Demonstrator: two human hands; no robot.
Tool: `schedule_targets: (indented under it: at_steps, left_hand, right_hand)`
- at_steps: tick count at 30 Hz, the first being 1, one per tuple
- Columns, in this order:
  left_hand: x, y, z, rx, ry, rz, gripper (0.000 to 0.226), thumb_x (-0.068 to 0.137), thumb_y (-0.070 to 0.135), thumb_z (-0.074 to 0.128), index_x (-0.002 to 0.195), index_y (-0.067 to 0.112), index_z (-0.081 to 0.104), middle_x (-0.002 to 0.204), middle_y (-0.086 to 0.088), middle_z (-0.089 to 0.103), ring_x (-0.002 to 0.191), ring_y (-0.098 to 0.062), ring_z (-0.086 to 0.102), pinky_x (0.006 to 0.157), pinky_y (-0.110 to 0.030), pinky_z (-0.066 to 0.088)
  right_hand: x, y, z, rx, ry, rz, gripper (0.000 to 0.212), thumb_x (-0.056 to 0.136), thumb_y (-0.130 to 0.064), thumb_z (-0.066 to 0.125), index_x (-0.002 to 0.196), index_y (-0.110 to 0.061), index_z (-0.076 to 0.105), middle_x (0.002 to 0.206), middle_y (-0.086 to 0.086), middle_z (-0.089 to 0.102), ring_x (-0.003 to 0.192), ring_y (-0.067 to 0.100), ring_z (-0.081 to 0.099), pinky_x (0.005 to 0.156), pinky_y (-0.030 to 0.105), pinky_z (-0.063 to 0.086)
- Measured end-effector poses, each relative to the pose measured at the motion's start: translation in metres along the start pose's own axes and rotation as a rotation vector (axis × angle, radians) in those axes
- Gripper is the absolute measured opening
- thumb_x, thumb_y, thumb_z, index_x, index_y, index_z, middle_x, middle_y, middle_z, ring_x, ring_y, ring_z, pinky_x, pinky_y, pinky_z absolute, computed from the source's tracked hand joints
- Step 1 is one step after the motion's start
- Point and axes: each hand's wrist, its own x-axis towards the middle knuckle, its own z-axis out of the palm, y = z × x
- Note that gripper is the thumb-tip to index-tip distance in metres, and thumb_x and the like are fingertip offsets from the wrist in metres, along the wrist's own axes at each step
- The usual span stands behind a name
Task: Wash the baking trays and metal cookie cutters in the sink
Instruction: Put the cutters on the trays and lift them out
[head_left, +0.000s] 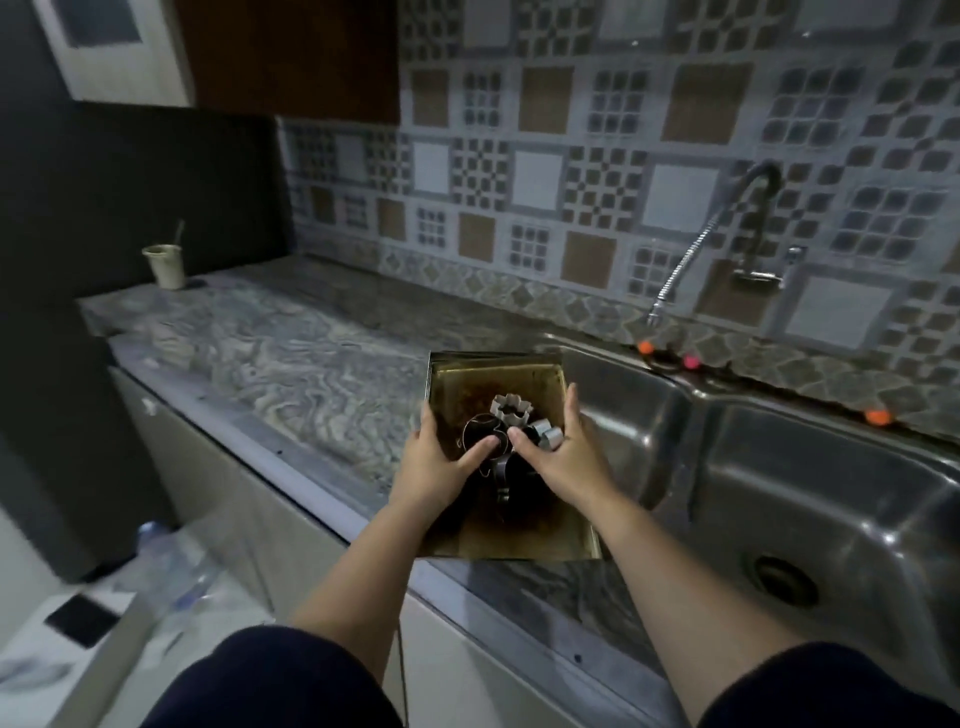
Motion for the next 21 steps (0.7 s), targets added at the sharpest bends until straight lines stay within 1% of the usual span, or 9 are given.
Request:
schedule_targets:
  at_steps: [3,6,9,10,12,14,17,19,21]
  left_hand:
    - [0.015,-0.028,-0.039,0.021,0.03,-0.047,0.129,0.041,0.095,0.052,0.149,0.036,0.016,0.137,-0.002,0.053,0.121,-0.02,0.054,0.098,-0.041,0.048]
    - [0.036,-0.052,-0.083,0.037,0.057,-0.054,0.126,0.042,0.093,0.054,0.148,0.034,0.02,0.136,0.0,0.054,0.121,-0.018,0.054,0.098,-0.039,0.049]
    - [0.061,-0.07,-0.131,0.058,0.069,-0.067,0.124,0.044,0.09,0.058,0.148,0.033,0.02,0.135,0.001,0.055,0.122,-0.018,0.054,0.098,-0.036,0.048]
    - [0.069,-0.076,-0.146,0.064,0.074,-0.066,0.118,0.05,0.085,0.062,0.147,0.031,0.022,0.133,0.002,0.056,0.12,-0.018,0.055,0.096,-0.033,0.048]
    - [0.085,-0.089,-0.172,0.059,0.09,-0.061,0.097,0.065,0.069,0.07,0.143,0.028,0.03,0.128,0.003,0.059,0.117,-0.017,0.057,0.088,-0.026,0.046]
    - [0.102,-0.103,-0.194,0.05,0.089,-0.069,0.086,0.069,0.061,0.072,0.139,0.029,0.035,0.125,0.004,0.06,0.114,-0.016,0.058,0.086,-0.025,0.045]
    - [0.128,-0.121,-0.217,0.052,0.072,-0.088,0.092,0.066,0.065,0.072,0.141,0.027,0.034,0.125,0.004,0.061,0.112,-0.015,0.059,0.091,-0.028,0.049]
    - [0.145,-0.129,-0.227,0.053,0.056,-0.119,0.098,0.064,0.068,0.071,0.143,0.025,0.032,0.126,0.003,0.061,0.114,-0.016,0.059,0.093,-0.03,0.049]
    - [0.165,-0.133,-0.233,0.055,0.042,-0.129,0.092,0.066,0.065,0.072,0.14,0.024,0.036,0.125,0.003,0.062,0.113,-0.017,0.059,0.093,-0.03,0.049]
  right_hand:
    - [0.013,-0.026,0.042,0.029,-0.071,0.012,0.112,0.072,-0.07,0.062,0.15,-0.037,-0.01,0.16,0.004,0.016,0.144,0.026,0.024,0.114,0.045,0.028]
    - [0.028,-0.058,0.085,0.041,-0.098,0.011,0.107,0.077,-0.065,0.062,0.152,-0.033,-0.006,0.16,0.006,0.012,0.144,0.026,0.023,0.113,0.041,0.027]
    - [0.046,-0.093,0.127,0.05,-0.118,0.014,0.105,0.078,-0.065,0.061,0.153,-0.031,-0.005,0.16,0.009,0.01,0.145,0.028,0.02,0.113,0.042,0.025]
    - [0.053,-0.104,0.14,0.05,-0.123,0.016,0.106,0.078,-0.066,0.061,0.153,-0.031,-0.005,0.16,0.009,0.01,0.145,0.028,0.019,0.114,0.043,0.024]
    - [0.067,-0.124,0.166,0.065,-0.129,0.018,0.106,0.077,-0.066,0.062,0.153,-0.031,-0.004,0.16,0.009,0.013,0.146,0.027,0.018,0.115,0.043,0.023]
    - [0.08,-0.141,0.19,0.09,-0.141,0.031,0.108,0.075,-0.066,0.064,0.153,-0.031,-0.003,0.16,0.008,0.014,0.146,0.027,0.018,0.117,0.044,0.022]
    - [0.098,-0.157,0.219,0.112,-0.161,0.074,0.112,0.069,-0.072,0.064,0.152,-0.035,-0.003,0.159,0.007,0.02,0.144,0.028,0.024,0.115,0.047,0.026]
    - [0.112,-0.165,0.232,0.116,-0.168,0.094,0.111,0.07,-0.072,0.063,0.152,-0.036,-0.004,0.158,0.006,0.021,0.143,0.027,0.026,0.115,0.044,0.027]
    - [0.129,-0.17,0.24,0.118,-0.166,0.109,0.108,0.074,-0.068,0.063,0.152,-0.035,-0.003,0.157,0.006,0.024,0.142,0.027,0.028,0.113,0.04,0.029]
